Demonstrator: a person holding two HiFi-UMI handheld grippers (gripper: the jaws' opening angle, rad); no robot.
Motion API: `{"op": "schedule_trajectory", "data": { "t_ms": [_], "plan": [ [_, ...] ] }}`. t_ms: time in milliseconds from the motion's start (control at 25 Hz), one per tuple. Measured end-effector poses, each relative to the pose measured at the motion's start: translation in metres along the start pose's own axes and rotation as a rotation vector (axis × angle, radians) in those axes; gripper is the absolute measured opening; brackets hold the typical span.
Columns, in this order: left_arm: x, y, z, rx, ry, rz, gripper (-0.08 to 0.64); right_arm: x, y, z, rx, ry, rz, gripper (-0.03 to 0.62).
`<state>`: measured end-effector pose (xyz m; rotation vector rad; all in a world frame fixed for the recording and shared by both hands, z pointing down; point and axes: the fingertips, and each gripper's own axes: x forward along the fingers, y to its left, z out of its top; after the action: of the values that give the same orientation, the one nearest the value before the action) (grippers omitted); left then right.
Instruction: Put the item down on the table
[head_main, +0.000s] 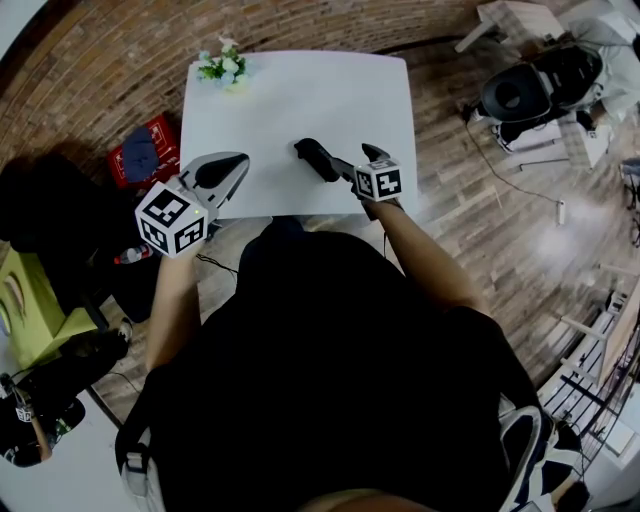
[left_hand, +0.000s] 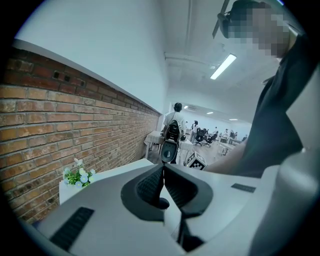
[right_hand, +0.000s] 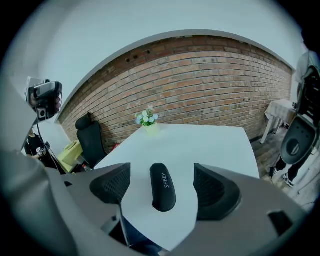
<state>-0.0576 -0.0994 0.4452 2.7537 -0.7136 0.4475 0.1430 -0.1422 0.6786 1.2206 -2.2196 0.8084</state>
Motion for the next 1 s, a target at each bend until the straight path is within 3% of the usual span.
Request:
{"op": "schedule_trajectory", "data": {
  "t_ms": [680, 1000],
  "plan": [
    [0.013, -0.035, 0.004, 0.033, 0.012, -0.031, 0.011, -0.055, 0.010, 0.018, 0.006, -0.116, 0.046, 0.382],
    [0.016, -0.044, 0.005, 0.041, 0.015, -0.030, 0.011, -0.080, 0.006, 0.034, 0.005, -0.194, 0.045, 0.321]
  ]
}}
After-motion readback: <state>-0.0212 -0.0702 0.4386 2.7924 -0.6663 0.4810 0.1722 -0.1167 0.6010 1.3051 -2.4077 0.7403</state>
